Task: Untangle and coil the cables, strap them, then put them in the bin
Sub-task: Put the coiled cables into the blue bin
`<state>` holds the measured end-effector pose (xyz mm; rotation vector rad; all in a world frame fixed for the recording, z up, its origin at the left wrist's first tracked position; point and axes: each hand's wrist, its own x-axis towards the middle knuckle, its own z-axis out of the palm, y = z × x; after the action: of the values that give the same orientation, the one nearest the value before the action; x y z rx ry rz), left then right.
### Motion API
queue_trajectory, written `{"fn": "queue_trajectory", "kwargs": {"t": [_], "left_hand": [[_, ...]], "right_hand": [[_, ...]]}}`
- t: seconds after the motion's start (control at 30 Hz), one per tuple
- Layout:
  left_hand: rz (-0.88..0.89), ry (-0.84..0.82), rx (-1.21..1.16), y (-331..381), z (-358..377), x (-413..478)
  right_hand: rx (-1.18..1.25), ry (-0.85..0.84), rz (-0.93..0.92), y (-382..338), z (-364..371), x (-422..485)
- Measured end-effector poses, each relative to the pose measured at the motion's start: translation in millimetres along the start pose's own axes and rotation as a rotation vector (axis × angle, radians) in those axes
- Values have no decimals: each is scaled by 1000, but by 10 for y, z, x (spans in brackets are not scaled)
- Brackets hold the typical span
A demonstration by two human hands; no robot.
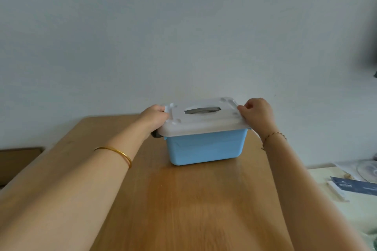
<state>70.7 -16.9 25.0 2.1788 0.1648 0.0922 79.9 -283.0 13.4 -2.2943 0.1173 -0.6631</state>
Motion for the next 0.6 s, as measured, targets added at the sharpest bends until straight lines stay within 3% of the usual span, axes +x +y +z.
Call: {"fn": "queue_trajectory", "kwargs": {"t": [0.13, 0.23, 0.43, 0.6], "left_hand": [[-106, -107, -206, -4, 55, -59], [-62, 44, -205, -19, 69, 23], [-106, 229, -119, -5, 37, 174], [-105, 295, 93, -16, 17, 299]], "right_hand": [[-16, 10, 271, -14, 28, -90], [550, -134, 475, 6, 64, -165], [524, 123, 302, -181, 266, -236], [459, 55, 184, -280, 483, -119]]}}
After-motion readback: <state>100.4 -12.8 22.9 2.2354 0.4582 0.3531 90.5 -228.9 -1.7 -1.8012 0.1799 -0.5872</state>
